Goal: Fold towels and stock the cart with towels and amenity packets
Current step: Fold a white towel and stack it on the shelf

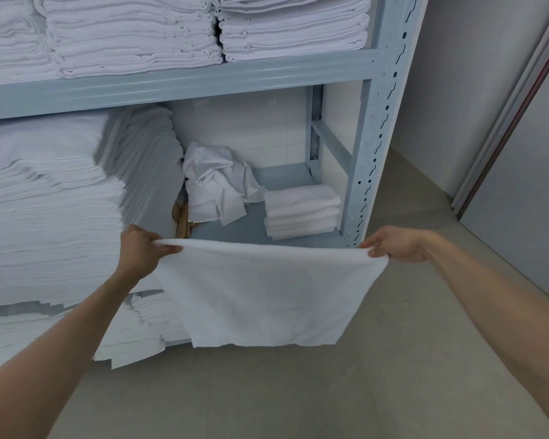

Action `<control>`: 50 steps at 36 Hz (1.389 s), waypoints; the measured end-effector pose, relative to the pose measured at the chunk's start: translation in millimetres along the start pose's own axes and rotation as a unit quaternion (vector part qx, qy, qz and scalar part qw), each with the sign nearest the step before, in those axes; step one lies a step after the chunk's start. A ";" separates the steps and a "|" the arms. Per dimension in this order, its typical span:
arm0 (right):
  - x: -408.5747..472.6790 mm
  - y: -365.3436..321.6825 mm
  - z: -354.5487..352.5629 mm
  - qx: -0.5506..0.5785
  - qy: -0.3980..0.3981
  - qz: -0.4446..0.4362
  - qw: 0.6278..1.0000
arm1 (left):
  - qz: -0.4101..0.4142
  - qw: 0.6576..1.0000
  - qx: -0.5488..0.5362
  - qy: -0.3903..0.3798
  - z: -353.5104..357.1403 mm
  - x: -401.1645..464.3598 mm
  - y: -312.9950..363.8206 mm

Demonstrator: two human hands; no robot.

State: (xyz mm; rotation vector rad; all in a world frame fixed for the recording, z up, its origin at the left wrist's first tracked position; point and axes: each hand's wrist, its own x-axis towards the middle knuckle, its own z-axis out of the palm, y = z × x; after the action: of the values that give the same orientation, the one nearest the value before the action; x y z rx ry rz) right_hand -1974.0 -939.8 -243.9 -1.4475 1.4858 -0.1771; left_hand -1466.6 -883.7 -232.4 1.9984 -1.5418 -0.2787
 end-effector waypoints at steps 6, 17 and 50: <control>-2.3 -6.0 3.4 -0.073 -0.037 -0.028 0.996 | -0.018 0.999 0.041 0.010 -4.9 1.6 -6.8; -2.7 -13.6 -21.4 -0.016 0.102 -0.116 0.988 | -0.034 0.980 -0.178 -0.088 -46.6 1.5 -10.6; -18.9 -96.2 131.8 0.152 0.107 -0.092 0.978 | -0.023 0.953 -0.194 -0.231 97.9 -63.7 147.2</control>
State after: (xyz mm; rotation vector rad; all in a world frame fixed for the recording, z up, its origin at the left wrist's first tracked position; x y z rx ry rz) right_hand -1820.8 -882.4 -229.8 -1.3442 1.4184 -0.6635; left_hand -1654.3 -878.3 -239.2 1.7271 -1.5545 -1.0464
